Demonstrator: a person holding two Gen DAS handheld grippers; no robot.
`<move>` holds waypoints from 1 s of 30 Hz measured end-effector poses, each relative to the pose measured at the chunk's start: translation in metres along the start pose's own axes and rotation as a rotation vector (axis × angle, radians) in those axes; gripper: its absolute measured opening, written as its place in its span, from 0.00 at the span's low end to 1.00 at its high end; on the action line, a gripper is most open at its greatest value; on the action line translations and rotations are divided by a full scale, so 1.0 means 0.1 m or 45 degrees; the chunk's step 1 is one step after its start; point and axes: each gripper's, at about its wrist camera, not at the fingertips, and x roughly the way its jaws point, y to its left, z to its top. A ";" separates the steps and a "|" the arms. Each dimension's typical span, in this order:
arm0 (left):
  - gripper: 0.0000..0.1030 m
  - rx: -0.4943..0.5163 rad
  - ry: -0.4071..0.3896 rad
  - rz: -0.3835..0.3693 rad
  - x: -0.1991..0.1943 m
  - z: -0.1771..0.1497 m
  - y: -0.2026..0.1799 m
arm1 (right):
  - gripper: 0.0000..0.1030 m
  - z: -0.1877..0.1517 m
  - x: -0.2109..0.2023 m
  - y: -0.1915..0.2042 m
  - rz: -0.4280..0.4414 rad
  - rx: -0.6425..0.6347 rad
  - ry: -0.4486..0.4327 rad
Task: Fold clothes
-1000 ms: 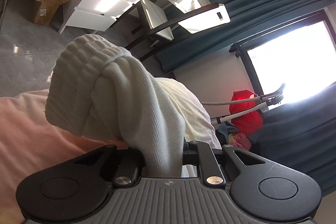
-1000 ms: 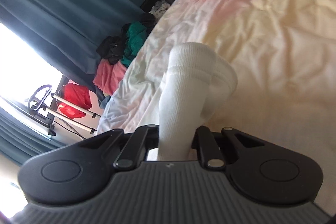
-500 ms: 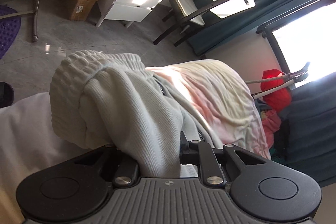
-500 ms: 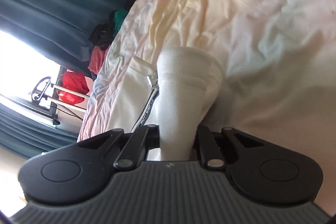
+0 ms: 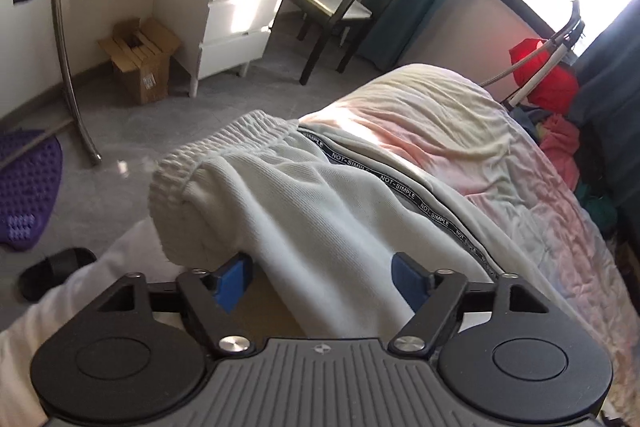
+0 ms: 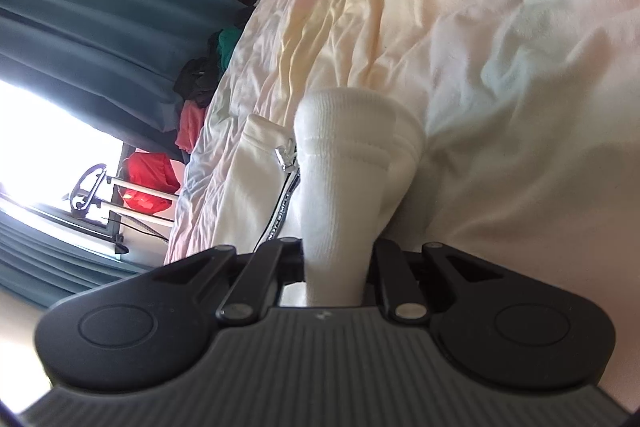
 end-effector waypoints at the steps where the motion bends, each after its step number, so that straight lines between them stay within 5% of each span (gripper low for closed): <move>1: 0.78 0.013 -0.049 0.051 -0.15 -0.05 -0.06 | 0.11 0.00 -0.01 -0.01 0.002 0.004 0.002; 5: 0.81 0.090 -0.237 0.022 -0.62 -0.12 -0.37 | 0.12 0.00 -0.02 -0.03 0.008 0.011 0.002; 9: 0.81 0.280 -0.396 0.014 -0.65 -0.17 -0.96 | 0.11 -0.01 -0.04 -0.04 0.013 0.017 0.002; 18: 0.81 0.681 -0.540 -0.212 0.42 -0.89 -2.25 | 0.12 -0.02 -0.06 -0.02 -0.007 -0.024 -0.001; 20: 0.81 0.761 -0.516 -0.246 0.75 -1.08 -2.40 | 0.12 -0.01 -0.06 -0.02 -0.008 -0.033 0.003; 25: 0.81 0.762 -0.222 -0.197 1.40 -1.40 -2.38 | 0.12 -0.03 -0.05 0.02 -0.015 -0.106 -0.009; 30: 0.85 0.807 -0.189 -0.162 1.60 -1.52 -2.29 | 0.18 0.04 0.02 -0.13 0.102 0.043 0.044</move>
